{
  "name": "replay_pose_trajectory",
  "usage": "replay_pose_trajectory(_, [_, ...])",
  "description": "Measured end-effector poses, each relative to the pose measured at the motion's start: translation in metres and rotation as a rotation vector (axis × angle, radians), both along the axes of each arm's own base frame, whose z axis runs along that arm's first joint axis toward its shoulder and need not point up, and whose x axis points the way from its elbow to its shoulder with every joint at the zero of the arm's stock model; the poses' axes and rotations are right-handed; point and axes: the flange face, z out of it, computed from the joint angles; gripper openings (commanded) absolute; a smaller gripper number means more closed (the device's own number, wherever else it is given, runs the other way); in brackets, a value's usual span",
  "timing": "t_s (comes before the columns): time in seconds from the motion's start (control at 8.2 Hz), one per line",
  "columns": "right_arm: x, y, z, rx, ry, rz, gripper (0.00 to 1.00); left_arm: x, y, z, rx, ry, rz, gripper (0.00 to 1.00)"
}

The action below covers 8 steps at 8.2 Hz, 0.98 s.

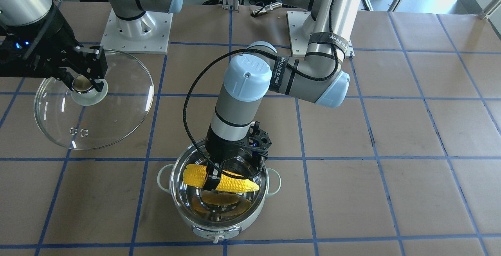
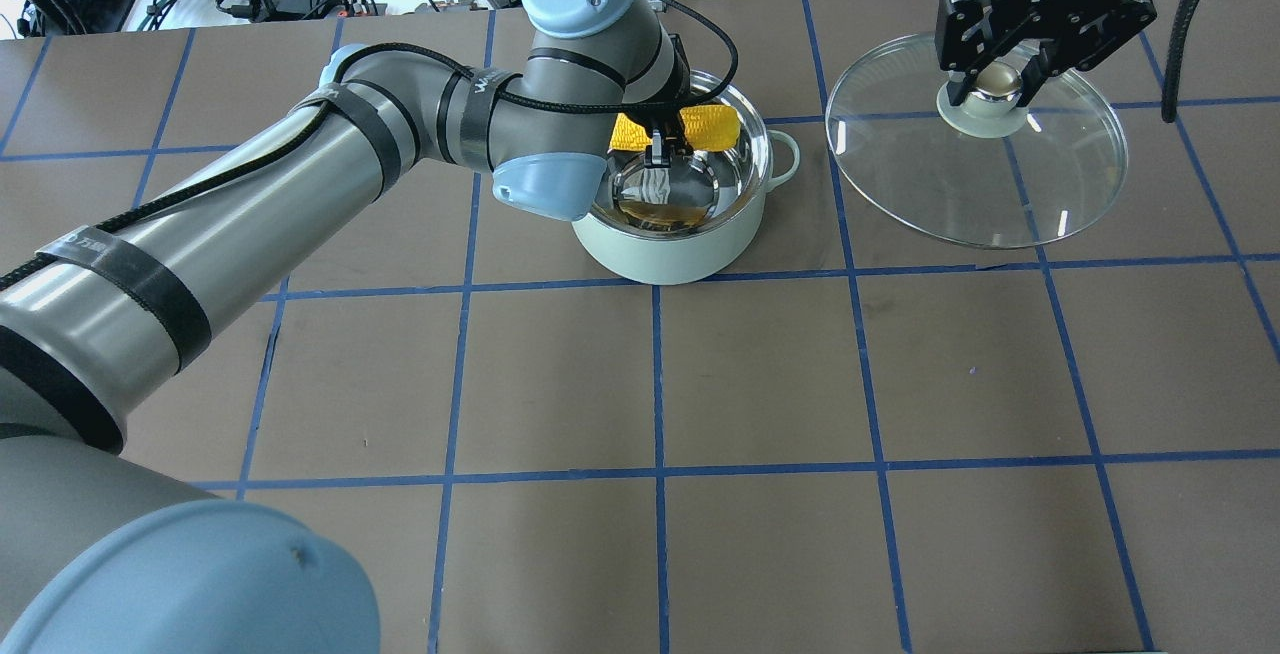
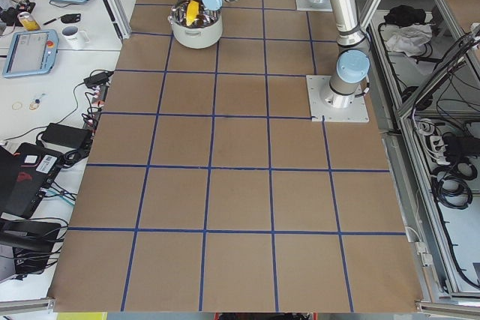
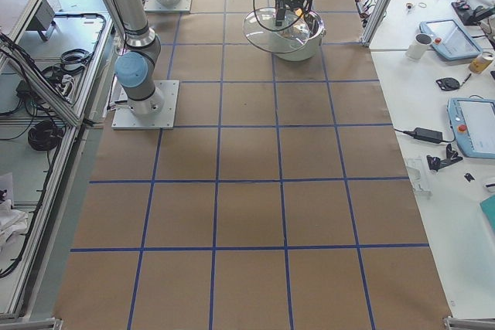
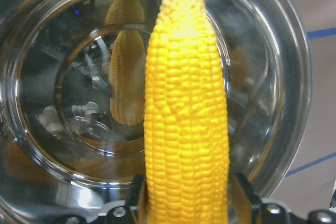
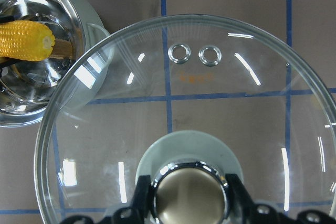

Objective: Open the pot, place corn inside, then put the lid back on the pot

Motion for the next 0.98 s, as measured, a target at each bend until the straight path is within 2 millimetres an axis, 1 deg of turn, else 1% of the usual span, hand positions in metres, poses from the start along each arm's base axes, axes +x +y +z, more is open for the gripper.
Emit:
replay_pose_trajectory(0.12, [0.0, 0.0, 0.0, 0.0, 0.0, 0.0, 0.3, 0.0, -0.001, 0.0, -0.006, 0.002, 0.002, 1.0])
replay_pose_trajectory(0.61, [0.0, 0.0, 0.0, -0.001, 0.0, 0.0, 0.3, 0.0, -0.001, 0.003, -0.031, 0.006, -0.006, 1.0])
replay_pose_trajectory(0.73, [0.0, 0.0, 0.0, -0.003, 0.0, 0.0, 0.3, 0.0, -0.001, 0.008, -0.061, -0.014, -0.075, 1.0])
replay_pose_trajectory(0.85, [0.0, -0.001, 0.001, -0.009, 0.0, 0.0, 0.3, 0.002, -0.001, 0.018, -0.123, -0.049, -0.187, 0.98])
replay_pose_trajectory(0.98, [0.0, -0.004, 0.002, -0.024, 0.002, -0.001, 0.3, 0.007, -0.004, 0.03, -0.205, -0.082, -0.285, 0.98])
